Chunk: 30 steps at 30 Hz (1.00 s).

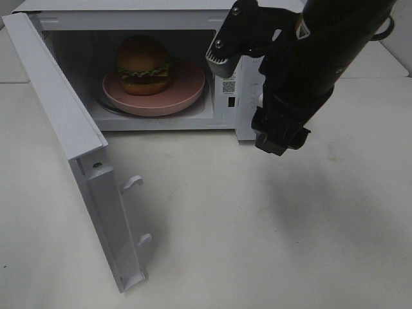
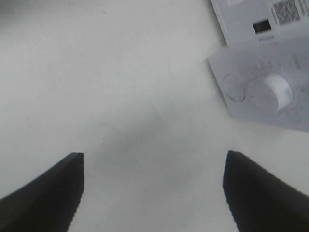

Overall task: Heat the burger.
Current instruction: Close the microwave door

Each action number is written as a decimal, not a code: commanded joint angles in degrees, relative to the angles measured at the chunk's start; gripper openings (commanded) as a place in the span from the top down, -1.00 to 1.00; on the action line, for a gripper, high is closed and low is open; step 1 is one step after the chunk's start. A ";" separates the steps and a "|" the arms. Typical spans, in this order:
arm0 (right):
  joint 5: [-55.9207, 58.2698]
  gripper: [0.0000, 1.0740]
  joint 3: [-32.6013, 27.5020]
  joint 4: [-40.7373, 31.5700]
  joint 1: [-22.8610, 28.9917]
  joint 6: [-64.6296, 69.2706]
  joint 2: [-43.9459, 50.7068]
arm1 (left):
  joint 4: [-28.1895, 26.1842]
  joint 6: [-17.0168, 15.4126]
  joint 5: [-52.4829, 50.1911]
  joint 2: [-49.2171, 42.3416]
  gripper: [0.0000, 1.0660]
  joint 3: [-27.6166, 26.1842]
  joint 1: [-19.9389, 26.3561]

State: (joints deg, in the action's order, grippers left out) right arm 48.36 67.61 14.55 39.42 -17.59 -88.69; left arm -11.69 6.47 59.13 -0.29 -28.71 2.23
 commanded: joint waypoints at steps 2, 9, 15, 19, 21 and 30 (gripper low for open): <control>5.79 -0.42 -0.23 -1.55 0.00 8.82 2.75 | -0.11 -0.29 -0.46 -1.32 -0.83 0.23 -0.11; 15.70 -0.42 -0.23 -1.78 0.00 12.95 4.07 | -0.11 -0.29 -0.46 -1.32 -0.83 0.23 -0.11; 18.68 -0.42 -0.23 -3.21 0.00 13.12 6.19 | -0.11 -0.29 -0.46 -1.32 -0.83 0.23 -0.11; 19.25 -0.42 -0.23 -3.21 0.00 13.52 7.91 | -0.11 -0.29 -0.46 -1.32 -0.83 0.23 -0.11; 19.60 -0.42 -0.52 -3.27 0.00 14.04 9.85 | -0.11 -0.29 -0.46 -1.32 -0.83 0.23 -0.11; 16.73 -0.42 -7.96 -6.59 -7.28 15.18 16.67 | -0.11 -0.29 -0.46 -1.32 -0.83 0.23 -0.11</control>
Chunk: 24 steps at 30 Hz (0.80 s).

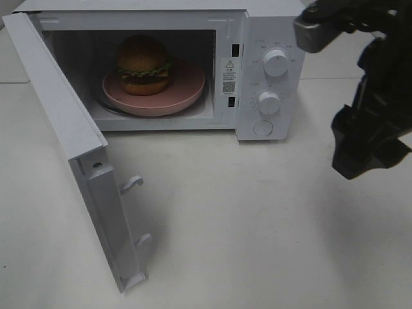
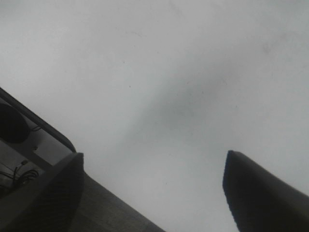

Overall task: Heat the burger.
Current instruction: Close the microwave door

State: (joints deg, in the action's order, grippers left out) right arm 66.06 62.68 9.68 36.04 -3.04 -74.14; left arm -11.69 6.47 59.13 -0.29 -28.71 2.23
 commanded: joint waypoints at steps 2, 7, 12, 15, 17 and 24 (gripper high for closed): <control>-2.29 -0.42 -6.65 -2.92 -8.71 1.43 5.10 | -0.11 -0.29 -0.46 -1.32 -0.83 0.23 -0.11; -3.44 -0.42 -10.77 -2.64 -14.21 3.50 11.29 | -0.11 -0.29 -0.46 -1.32 -0.83 0.23 -0.11; -4.81 -0.42 -14.95 -2.64 -17.99 4.18 17.99 | -0.11 -0.29 -0.46 -1.32 -0.83 0.23 -0.11; -6.36 -0.42 -17.25 -2.64 -19.37 4.87 22.40 | -0.11 -0.29 -0.46 -1.32 -0.83 0.23 -0.11; -6.42 -0.42 -18.11 -2.64 -19.71 5.10 23.89 | -0.11 -0.29 -0.46 -1.32 -0.83 0.23 -0.11; -8.77 -0.42 -25.61 -2.69 -24.87 6.25 35.81 | -0.11 -0.29 -0.46 -1.32 -0.83 0.23 -0.11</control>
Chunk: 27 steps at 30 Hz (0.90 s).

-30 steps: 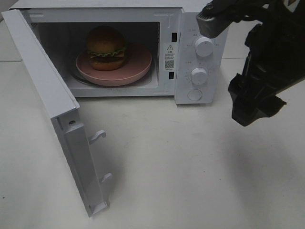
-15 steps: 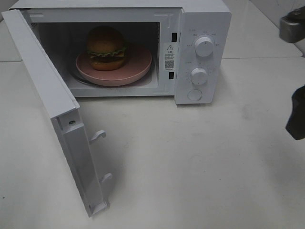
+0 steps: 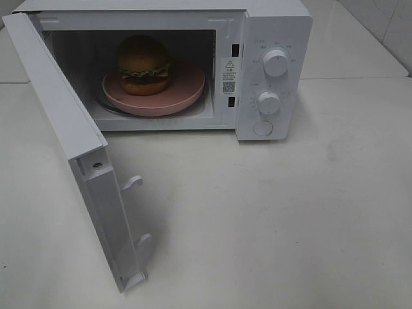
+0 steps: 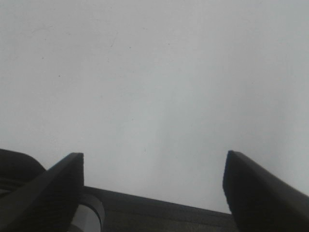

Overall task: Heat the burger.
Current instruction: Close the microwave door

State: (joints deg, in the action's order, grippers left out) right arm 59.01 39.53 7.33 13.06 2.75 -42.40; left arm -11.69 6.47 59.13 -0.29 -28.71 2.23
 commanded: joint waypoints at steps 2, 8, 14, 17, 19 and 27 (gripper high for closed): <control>-2.92 -0.42 -4.35 -0.40 -3.04 0.57 7.10 | -0.11 -0.29 -0.46 -1.32 -0.83 0.23 -0.11; -3.27 -0.42 -8.54 -0.46 -6.47 0.74 16.04 | -0.11 -0.29 -0.46 -1.32 -0.83 0.23 -0.11; -2.92 -0.42 -9.11 -0.46 -8.48 1.26 23.26 | -0.11 -0.29 -0.46 -1.32 -0.83 0.23 -0.11; -1.89 -0.42 -9.22 -0.52 -9.00 2.23 27.39 | -0.11 -0.29 -0.46 -1.32 -0.83 0.23 -0.11; -1.09 -0.42 -9.51 -0.63 -9.00 2.46 30.08 | -0.11 -0.29 -0.46 -1.32 -0.83 0.23 -0.11; 0.11 -0.42 -10.54 -0.86 -9.00 2.01 39.88 | -0.11 -0.29 -0.46 -1.32 -0.83 0.23 -0.11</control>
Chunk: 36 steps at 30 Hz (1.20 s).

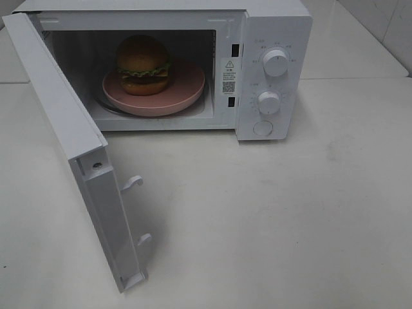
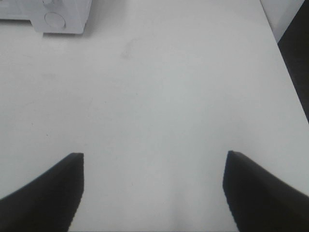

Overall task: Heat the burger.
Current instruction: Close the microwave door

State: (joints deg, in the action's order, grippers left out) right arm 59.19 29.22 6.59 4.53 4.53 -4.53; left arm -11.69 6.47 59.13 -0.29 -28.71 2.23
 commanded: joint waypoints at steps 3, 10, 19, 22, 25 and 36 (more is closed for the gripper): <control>-0.06 -0.42 -0.23 -0.11 -0.46 0.23 5.61 | -0.11 -0.29 -0.46 -1.32 -0.83 0.23 -0.11; -0.06 -0.42 -0.23 -0.17 -0.46 0.23 6.25 | -0.11 -0.29 -0.46 -1.26 -0.83 0.23 -0.11; -0.06 -0.42 -0.23 -0.17 -0.46 0.29 6.25 | -0.11 -0.29 -0.46 -1.26 -0.83 0.23 -0.11; -0.06 -0.42 -0.23 -0.17 -0.46 0.29 6.25 | -0.11 -0.29 -0.46 -1.26 -0.83 0.23 -0.11; -0.06 -0.42 -0.23 -0.17 -0.46 0.29 6.25 | -0.11 -0.29 -0.46 -1.26 -0.83 0.23 -0.11; -0.06 -0.42 -0.23 -0.17 -0.46 0.23 6.25 | -0.11 -0.29 -0.46 -1.26 -0.83 0.23 -0.11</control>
State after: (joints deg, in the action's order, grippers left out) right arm 59.30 29.22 6.13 4.53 4.53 0.23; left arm -11.69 6.47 59.13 -0.29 -28.71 2.23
